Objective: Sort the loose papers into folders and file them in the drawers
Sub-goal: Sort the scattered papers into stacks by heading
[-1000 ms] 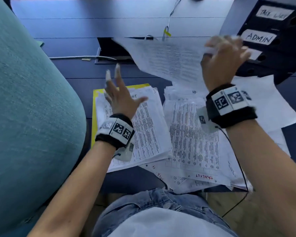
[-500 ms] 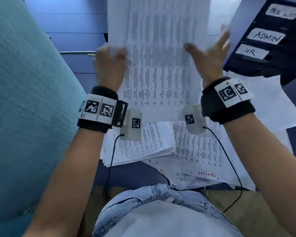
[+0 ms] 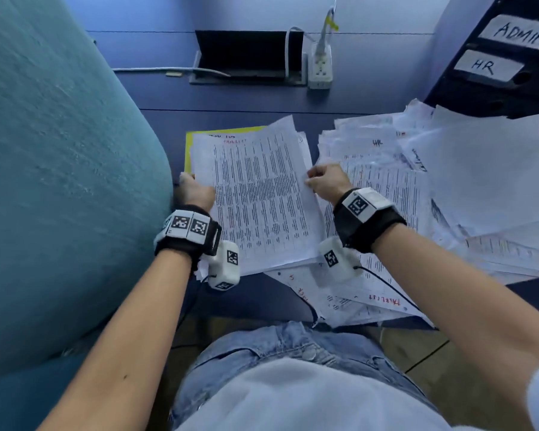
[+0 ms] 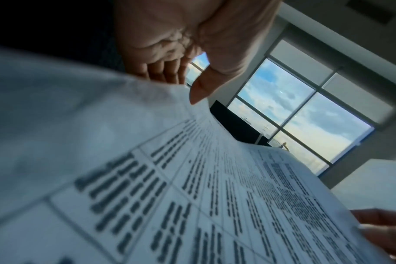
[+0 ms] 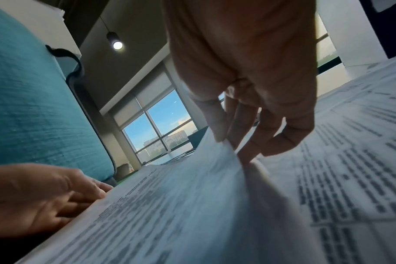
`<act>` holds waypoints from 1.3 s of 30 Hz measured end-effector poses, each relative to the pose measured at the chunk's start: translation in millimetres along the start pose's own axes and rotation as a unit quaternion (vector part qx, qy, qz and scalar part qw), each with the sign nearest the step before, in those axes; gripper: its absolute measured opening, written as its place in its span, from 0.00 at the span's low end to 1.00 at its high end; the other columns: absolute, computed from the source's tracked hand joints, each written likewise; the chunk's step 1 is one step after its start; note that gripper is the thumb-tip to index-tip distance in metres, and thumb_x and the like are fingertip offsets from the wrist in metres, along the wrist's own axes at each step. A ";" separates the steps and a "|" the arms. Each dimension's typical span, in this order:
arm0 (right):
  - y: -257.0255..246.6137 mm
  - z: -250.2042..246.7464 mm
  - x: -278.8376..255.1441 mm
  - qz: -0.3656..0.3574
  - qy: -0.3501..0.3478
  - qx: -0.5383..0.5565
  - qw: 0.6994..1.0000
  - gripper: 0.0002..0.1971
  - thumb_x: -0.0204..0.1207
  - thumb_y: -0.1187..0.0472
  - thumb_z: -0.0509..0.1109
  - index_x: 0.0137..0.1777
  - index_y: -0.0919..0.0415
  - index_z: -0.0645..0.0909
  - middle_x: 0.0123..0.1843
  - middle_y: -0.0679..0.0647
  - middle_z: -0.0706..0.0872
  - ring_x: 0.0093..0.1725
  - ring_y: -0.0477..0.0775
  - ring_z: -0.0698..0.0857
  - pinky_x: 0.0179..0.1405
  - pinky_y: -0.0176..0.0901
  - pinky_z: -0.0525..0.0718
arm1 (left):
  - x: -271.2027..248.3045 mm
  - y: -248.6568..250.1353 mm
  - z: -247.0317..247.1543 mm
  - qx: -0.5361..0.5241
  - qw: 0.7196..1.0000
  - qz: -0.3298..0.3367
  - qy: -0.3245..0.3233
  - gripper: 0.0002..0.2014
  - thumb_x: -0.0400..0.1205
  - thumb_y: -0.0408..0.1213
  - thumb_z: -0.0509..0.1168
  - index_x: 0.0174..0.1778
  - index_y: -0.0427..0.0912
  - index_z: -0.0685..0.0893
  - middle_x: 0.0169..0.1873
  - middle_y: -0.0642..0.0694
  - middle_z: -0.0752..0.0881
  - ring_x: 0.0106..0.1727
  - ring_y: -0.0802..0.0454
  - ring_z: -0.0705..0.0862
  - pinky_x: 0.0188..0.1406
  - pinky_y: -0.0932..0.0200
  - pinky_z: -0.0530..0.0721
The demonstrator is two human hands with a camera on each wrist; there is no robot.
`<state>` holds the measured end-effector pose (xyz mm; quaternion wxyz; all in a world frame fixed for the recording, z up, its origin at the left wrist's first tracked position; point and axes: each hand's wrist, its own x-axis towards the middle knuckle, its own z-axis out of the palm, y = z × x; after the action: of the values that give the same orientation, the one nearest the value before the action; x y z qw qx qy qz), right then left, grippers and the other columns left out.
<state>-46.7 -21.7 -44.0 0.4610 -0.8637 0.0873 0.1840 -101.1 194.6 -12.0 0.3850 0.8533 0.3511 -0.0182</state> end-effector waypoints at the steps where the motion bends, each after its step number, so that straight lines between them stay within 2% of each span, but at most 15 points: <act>1: 0.6 -1.9 0.0 0.009 -0.014 0.000 1.000 0.14 0.74 0.72 0.67 0.29 0.56 0.77 0.31 0.49 0.78 0.38 0.51 0.77 0.46 0.43 0.76 | -0.5 0.9 1.9 0.007 1.000 0.005 0.014 0.13 0.78 0.26 0.62 0.56 0.37 0.70 0.65 0.31 0.75 0.68 0.38 0.74 0.63 0.55 0.68; 4: 1.4 -15.5 2.3 0.009 -0.006 -0.003 1.000 0.04 0.72 0.69 0.71 0.41 0.60 0.82 0.37 0.51 0.82 0.41 0.51 0.79 0.49 0.43 0.77 | -7.1 14.9 7.7 0.080 0.995 0.042 0.032 0.30 0.76 0.30 0.65 0.74 0.33 0.61 0.71 0.32 0.65 0.73 0.37 0.65 0.71 0.50 0.64; 6: 6.2 -31.2 6.4 0.023 0.001 -0.047 0.999 0.13 0.73 0.65 0.73 0.58 0.62 0.81 0.51 0.55 0.84 0.52 0.53 0.81 0.51 0.40 0.77 | -13.3 27.0 18.9 0.127 0.987 0.100 0.002 0.34 0.76 0.35 0.67 0.76 0.39 0.61 0.72 0.36 0.62 0.75 0.38 0.62 0.71 0.43 0.67; 10: 12.8 -69.2 19.7 0.040 0.016 -0.200 0.979 0.31 0.69 0.60 0.77 0.71 0.61 0.72 0.69 0.59 0.78 0.67 0.59 0.77 0.64 0.45 0.74 | -31.1 48.0 57.0 0.195 0.941 0.231 -0.154 0.38 0.74 0.46 0.71 0.78 0.52 0.60 0.74 0.40 0.61 0.76 0.42 0.60 0.73 0.40 0.67; 13: 17.4 -90.7 24.8 0.064 -0.020 -0.326 0.943 0.50 0.59 0.50 0.83 0.79 0.58 0.60 0.77 0.61 0.68 0.74 0.65 0.69 0.73 0.56 0.69 | -39.0 50.0 81.5 0.247 0.908 0.234 -0.246 0.41 0.73 0.47 0.73 0.79 0.56 0.59 0.76 0.40 0.58 0.78 0.40 0.55 0.74 0.35 0.65; 15: 22.3 -98.2 23.6 0.053 -0.039 -0.383 0.921 0.53 0.56 0.45 0.83 0.79 0.58 0.60 0.78 0.60 0.66 0.76 0.66 0.64 0.74 0.61 0.66 | -38.6 44.7 91.7 0.297 0.893 0.233 -0.245 0.40 0.73 0.49 0.72 0.78 0.58 0.59 0.76 0.40 0.57 0.78 0.39 0.54 0.73 0.35 0.65; 17: 26.2 -100.4 20.8 0.042 -0.045 -0.408 0.911 0.50 0.57 0.43 0.82 0.76 0.58 0.64 0.75 0.60 0.70 0.75 0.65 0.65 0.72 0.60 0.66 | -38.3 39.5 96.6 0.324 0.887 0.239 -0.226 0.39 0.73 0.50 0.72 0.78 0.60 0.59 0.76 0.42 0.57 0.77 0.40 0.55 0.72 0.36 0.66; 21: 28.3 -98.8 21.3 0.033 -0.060 -0.349 0.935 0.42 0.58 0.51 0.83 0.70 0.63 0.71 0.65 0.63 0.80 0.65 0.64 0.78 0.64 0.52 0.77 | -39.8 36.7 102.0 0.336 0.886 0.241 -0.209 0.39 0.73 0.49 0.71 0.78 0.62 0.58 0.75 0.43 0.57 0.76 0.40 0.55 0.71 0.37 0.65; 23: 26.0 -97.7 22.1 0.024 -0.088 -0.363 0.927 0.25 0.60 0.53 0.83 0.53 0.65 0.79 0.53 0.63 0.84 0.49 0.60 0.83 0.48 0.45 0.80 | -40.6 37.8 102.6 0.340 0.886 0.239 -0.205 0.39 0.73 0.48 0.72 0.78 0.62 0.58 0.75 0.43 0.57 0.76 0.40 0.55 0.71 0.37 0.64; 24: 24.9 -96.2 21.0 0.022 -0.099 -0.376 0.921 0.19 0.62 0.53 0.82 0.43 0.65 0.79 0.47 0.62 0.84 0.42 0.58 0.81 0.41 0.42 0.77 | -41.0 38.0 102.3 0.340 0.887 0.237 -0.204 0.39 0.74 0.48 0.72 0.78 0.62 0.58 0.75 0.43 0.57 0.76 0.40 0.55 0.71 0.37 0.64; 25: 24.3 -94.7 19.7 0.016 -0.103 -0.387 0.916 0.17 0.64 0.54 0.81 0.40 0.65 0.80 0.43 0.60 0.83 0.40 0.57 0.79 0.39 0.41 0.73 | -41.5 37.8 102.3 0.339 0.888 0.235 -0.204 0.39 0.74 0.48 0.71 0.78 0.62 0.58 0.75 0.43 0.57 0.76 0.40 0.55 0.72 0.37 0.64; 29: 23.4 -96.4 20.3 -0.037 -0.064 -0.376 0.924 0.14 0.74 0.56 0.74 0.55 0.64 0.83 0.45 0.59 0.80 0.45 0.56 0.78 0.43 0.43 0.72 | -45.2 38.8 102.8 0.334 0.893 0.228 -0.198 0.38 0.75 0.48 0.71 0.78 0.62 0.58 0.76 0.43 0.56 0.77 0.39 0.55 0.72 0.35 0.63; 33: 11.7 -117.8 19.8 -0.083 0.006 -0.361 0.929 0.10 0.77 0.58 0.69 0.54 0.61 0.83 0.54 0.64 0.84 0.54 0.64 0.82 0.51 0.49 0.77 | -47.9 40.1 103.5 0.331 0.898 0.218 -0.194 0.38 0.75 0.48 0.70 0.78 0.62 0.58 0.77 0.43 0.56 0.77 0.39 0.54 0.72 0.34 0.63; 36: 2.7 -141.4 18.1 -0.108 0.070 -0.356 0.925 0.10 0.78 0.58 0.66 0.54 0.62 0.82 0.56 0.66 0.83 0.58 0.67 0.81 0.57 0.53 0.78 | -48.8 41.4 103.1 0.331 0.898 0.214 -0.193 0.38 0.75 0.48 0.71 0.78 0.62 0.57 0.77 0.43 0.56 0.77 0.38 0.55 0.72 0.34 0.62; 39: -4.5 -166.0 16.7 -0.116 0.154 -0.340 0.921 0.09 0.79 0.57 0.63 0.49 0.62 0.82 0.56 0.70 0.82 0.59 0.70 0.80 0.56 0.55 0.78 | -49.2 42.5 104.7 0.335 0.898 0.208 -0.195 0.38 0.75 0.47 0.71 0.78 0.62 0.58 0.77 0.43 0.56 0.77 0.39 0.55 0.72 0.34 0.63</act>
<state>9.4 -156.4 37.0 0.1388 -0.9902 -0.0114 0.0127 -87.0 76.3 -43.3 0.1323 0.9647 0.0562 -0.2205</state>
